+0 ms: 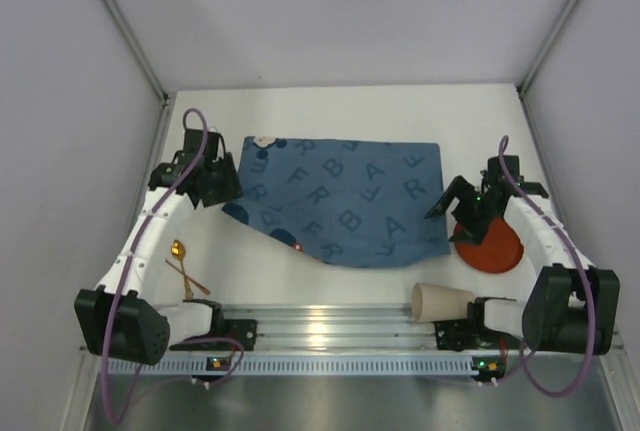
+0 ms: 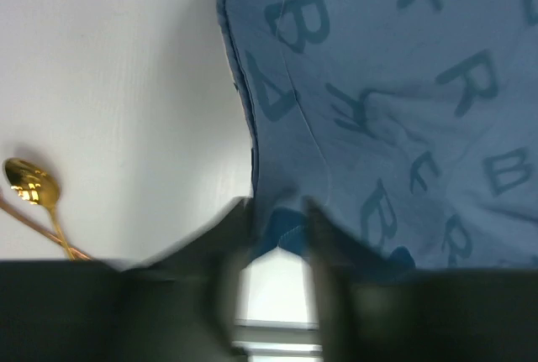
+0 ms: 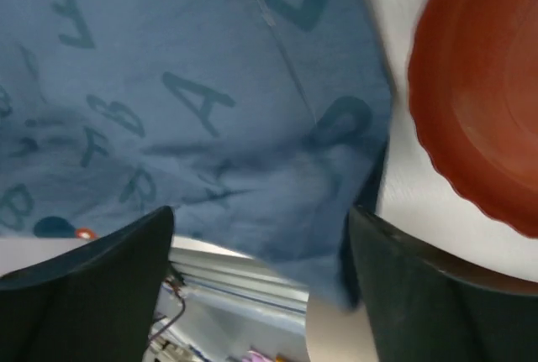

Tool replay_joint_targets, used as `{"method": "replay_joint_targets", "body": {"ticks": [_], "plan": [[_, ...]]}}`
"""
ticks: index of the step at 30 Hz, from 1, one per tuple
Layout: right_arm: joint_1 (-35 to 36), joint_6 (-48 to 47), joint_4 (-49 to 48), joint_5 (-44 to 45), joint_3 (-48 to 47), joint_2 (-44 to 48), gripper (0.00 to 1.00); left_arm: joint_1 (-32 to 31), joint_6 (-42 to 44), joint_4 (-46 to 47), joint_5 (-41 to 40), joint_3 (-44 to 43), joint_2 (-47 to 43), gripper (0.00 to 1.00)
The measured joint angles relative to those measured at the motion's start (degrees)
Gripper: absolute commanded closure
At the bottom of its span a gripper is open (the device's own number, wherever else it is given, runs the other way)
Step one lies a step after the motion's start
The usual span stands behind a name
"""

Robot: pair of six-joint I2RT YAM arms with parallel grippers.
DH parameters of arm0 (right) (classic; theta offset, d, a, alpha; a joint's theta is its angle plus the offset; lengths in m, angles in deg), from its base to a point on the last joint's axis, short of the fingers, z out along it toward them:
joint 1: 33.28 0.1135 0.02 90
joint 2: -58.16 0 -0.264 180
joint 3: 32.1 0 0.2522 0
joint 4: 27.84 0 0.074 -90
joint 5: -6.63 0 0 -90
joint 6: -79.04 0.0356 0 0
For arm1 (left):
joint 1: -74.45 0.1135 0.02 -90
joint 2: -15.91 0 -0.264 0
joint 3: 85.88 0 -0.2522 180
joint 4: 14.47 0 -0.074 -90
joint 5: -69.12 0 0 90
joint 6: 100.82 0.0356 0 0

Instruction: Set the dinner table for one person

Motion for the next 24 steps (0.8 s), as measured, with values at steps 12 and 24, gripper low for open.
{"method": "replay_joint_targets", "body": {"ticks": [12,24], "plan": [[-1.29,-5.35,5.81,2.99,-2.75,-1.88,0.05,0.00,-3.37,-5.09,0.33,4.35,-3.45,0.02],[-1.29,-5.27,-3.34,1.42,-22.84,-20.94,0.07,0.00,-3.45,6.88,2.43,1.09,15.67,0.02]]}}
